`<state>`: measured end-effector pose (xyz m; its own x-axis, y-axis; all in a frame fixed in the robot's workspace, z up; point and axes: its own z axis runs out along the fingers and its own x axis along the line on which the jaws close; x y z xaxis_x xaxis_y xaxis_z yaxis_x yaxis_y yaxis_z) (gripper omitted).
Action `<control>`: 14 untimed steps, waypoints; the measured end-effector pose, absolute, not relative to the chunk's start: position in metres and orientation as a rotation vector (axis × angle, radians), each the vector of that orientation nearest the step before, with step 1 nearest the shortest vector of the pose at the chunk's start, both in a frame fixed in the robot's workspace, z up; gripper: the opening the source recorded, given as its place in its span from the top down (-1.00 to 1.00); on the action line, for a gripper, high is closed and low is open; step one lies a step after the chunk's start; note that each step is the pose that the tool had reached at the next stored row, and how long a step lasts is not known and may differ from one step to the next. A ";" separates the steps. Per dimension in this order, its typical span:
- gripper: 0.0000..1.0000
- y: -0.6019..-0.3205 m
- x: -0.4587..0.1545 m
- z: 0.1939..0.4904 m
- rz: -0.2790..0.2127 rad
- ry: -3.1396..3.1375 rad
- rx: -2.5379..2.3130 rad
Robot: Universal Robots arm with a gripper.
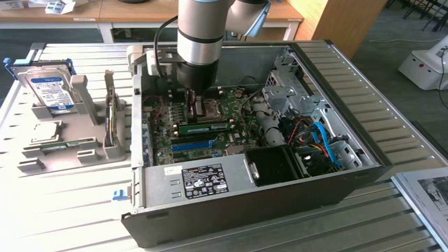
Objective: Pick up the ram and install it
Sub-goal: 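Press down the ram until it locks into place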
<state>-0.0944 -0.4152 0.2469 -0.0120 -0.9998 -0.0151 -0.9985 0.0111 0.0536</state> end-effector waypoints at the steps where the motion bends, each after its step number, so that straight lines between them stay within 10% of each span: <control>1: 0.80 -0.415 -0.094 0.247 -0.076 -2.214 2.189; 14: 0.80 -0.415 -0.094 0.244 -0.076 -2.215 2.189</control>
